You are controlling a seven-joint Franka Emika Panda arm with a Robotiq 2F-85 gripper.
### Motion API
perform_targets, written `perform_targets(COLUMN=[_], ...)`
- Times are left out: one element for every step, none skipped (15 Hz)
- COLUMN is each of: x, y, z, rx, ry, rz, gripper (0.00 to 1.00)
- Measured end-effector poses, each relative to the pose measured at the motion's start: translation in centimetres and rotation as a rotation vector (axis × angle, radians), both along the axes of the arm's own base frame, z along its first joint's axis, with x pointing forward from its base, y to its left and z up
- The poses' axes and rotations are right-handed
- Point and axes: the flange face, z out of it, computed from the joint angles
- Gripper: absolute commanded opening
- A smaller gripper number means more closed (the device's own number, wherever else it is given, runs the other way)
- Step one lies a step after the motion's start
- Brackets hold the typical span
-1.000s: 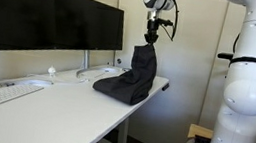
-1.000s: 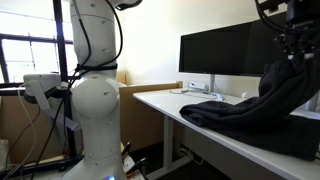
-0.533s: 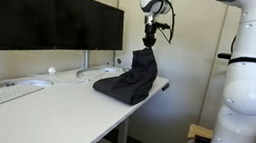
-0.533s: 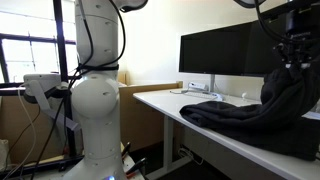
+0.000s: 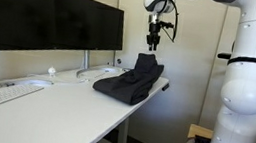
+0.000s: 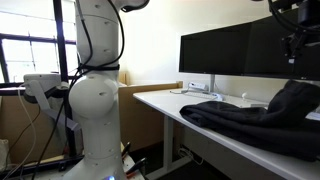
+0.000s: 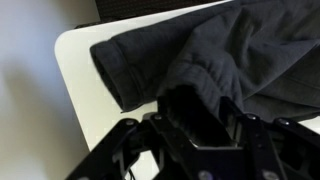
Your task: Fold the pants in half twice
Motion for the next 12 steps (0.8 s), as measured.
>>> perform_targets(x=[-0.1, -0.2, -0.3, -0.3, -0.3, -0.3, -0.2, -0.1, 0.0, 0.2, 0.5, 0.8], y=[-0.2, -0.3, -0.5, -0.5, -0.5, -0.5, -0.4, -0.3, 0.0, 0.3, 0.7, 1.3], z=[0.2, 0.3, 0.4, 0.4, 0.4, 0.4, 0.4, 0.5, 0.5, 0.7, 1.1, 1.7], rx=[-0.002, -0.003, -0.004, -0.004, -0.004, -0.004, -0.005, -0.005, -0.006, -0.007, -0.01, -0.015], ry=[-0.002, -0.003, -0.004, -0.005, -0.004, -0.004, -0.004, -0.004, -0.005, -0.008, -0.015, -0.026], rz=[0.003, 0.006, 0.009, 0.011, 0.012, 0.014, 0.016, 0.019, 0.024, 0.031, 0.04, 0.053], gripper=[0.93, 0.98, 1.0, 1.0, 1.0, 1.0, 1.0, 1.0, 1.0, 1.0, 1.0, 1.0])
